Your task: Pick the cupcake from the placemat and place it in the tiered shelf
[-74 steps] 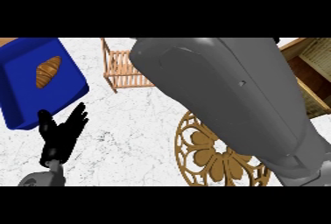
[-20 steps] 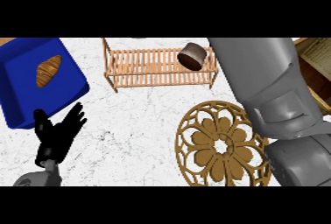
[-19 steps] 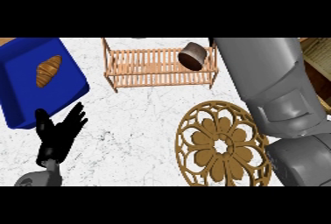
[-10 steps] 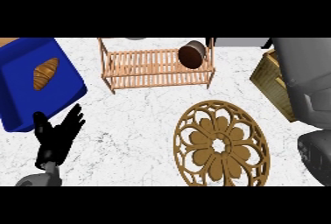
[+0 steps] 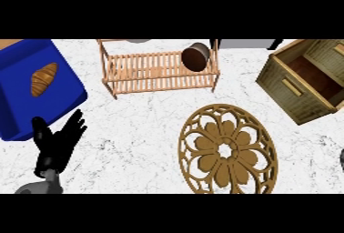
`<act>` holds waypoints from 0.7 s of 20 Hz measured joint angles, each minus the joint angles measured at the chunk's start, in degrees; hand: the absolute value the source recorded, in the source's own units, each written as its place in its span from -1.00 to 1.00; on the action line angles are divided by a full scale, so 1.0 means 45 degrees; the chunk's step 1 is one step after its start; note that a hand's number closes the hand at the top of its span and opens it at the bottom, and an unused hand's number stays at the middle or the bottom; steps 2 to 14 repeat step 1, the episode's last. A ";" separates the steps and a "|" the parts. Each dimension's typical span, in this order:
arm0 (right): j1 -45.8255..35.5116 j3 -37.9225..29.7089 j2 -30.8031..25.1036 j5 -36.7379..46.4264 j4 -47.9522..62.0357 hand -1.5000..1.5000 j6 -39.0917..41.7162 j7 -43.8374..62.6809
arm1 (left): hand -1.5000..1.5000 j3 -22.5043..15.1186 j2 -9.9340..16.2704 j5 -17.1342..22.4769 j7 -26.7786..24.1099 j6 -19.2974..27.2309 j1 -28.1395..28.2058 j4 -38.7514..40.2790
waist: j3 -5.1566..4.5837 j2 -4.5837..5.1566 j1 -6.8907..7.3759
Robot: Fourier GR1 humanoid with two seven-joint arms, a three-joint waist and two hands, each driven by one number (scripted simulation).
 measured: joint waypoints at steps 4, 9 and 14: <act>0.0205 -0.0094 -0.0277 -0.0253 -0.0326 -1.00 0.0403 0.0056 | 0.00 -0.0005 -0.0032 -0.0001 -0.0007 0.0005 -0.0024 0.0026 | 0.0000 0.0006 0.0017; 0.0205 -0.0094 -0.0277 -0.0253 -0.0326 -1.00 0.0403 0.0056 | 0.00 -0.0005 -0.0032 -0.0001 -0.0007 0.0005 -0.0024 0.0026 | 0.0000 0.0006 0.0017; 0.0205 -0.0094 -0.0277 -0.0253 -0.0326 -1.00 0.0403 0.0056 | 0.00 -0.0005 -0.0032 -0.0001 -0.0007 0.0005 -0.0024 0.0026 | 0.0000 0.0006 0.0017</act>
